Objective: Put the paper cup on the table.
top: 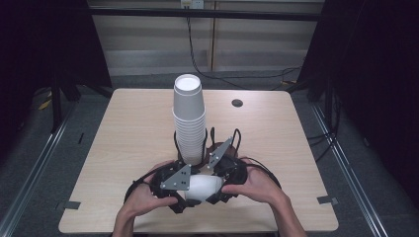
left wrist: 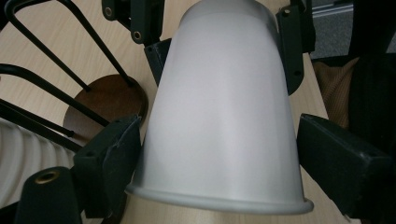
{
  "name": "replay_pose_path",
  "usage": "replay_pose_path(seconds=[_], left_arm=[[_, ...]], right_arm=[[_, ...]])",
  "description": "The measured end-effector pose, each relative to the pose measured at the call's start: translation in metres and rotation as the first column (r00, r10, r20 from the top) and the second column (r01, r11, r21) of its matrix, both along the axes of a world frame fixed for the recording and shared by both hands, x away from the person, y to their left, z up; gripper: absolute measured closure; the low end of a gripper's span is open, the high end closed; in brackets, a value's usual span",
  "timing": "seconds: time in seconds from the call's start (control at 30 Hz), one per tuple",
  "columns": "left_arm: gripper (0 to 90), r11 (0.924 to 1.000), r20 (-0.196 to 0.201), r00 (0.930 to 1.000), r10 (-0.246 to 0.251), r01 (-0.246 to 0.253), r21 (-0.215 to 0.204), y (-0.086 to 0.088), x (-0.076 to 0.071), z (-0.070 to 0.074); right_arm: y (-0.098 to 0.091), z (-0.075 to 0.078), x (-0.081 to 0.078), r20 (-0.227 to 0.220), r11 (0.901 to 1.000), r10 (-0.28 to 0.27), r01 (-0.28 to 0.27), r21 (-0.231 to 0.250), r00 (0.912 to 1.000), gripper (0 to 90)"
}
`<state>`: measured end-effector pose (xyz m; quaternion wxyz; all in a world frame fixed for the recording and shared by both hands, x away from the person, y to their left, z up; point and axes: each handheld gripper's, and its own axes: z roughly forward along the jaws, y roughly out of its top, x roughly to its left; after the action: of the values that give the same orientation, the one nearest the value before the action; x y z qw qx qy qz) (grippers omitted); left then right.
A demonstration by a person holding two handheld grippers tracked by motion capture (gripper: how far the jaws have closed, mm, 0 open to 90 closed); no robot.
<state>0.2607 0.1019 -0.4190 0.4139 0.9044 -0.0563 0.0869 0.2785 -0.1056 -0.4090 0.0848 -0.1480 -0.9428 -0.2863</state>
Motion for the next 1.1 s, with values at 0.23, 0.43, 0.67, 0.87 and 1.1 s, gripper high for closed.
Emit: replay_pose_path(seconds=[0.23, 0.43, 0.67, 0.87, 1.1], left_arm=[[15.4, 0.9955, 0.001, 0.9986, 0.054, -0.053, -0.079, 0.007, 0.000, 0.008], [15.7, 0.9840, -0.028, 0.9943, 0.103, -0.106, -0.143, 0.018, 0.004, 0.004], [15.7, 0.9653, -0.087, 0.9867, 0.138, -0.153, -0.212, 0.028, 0.007, -0.002], [15.7, 0.9449, -0.115, 0.9802, 0.161, -0.187, -0.269, 0.041, 0.004, -0.014], [15.6, 0.9258, -0.153, 0.9730, 0.173, -0.214, -0.312, 0.051, 0.005, -0.019]], right_arm=[[-0.007, -0.001, 0.001, 0.007, 0.9995, -0.025, 0.025, 0.020, 0.9997, 24.1], [-0.019, -0.003, 0.001, 0.014, 0.9976, -0.065, 0.064, 0.027, 0.9978, 23.8], [-0.040, -0.006, -0.001, 0.036, 0.9863, -0.147, 0.144, 0.081, 0.9884, 23.7], [-0.046, -0.010, -0.002, 0.035, 0.9730, -0.188, 0.182, 0.142, 0.9815, 23.6], [-0.045, -0.018, -0.011, 0.068, 0.9589, -0.203, 0.184, 0.216, 0.9768, 23.6]])
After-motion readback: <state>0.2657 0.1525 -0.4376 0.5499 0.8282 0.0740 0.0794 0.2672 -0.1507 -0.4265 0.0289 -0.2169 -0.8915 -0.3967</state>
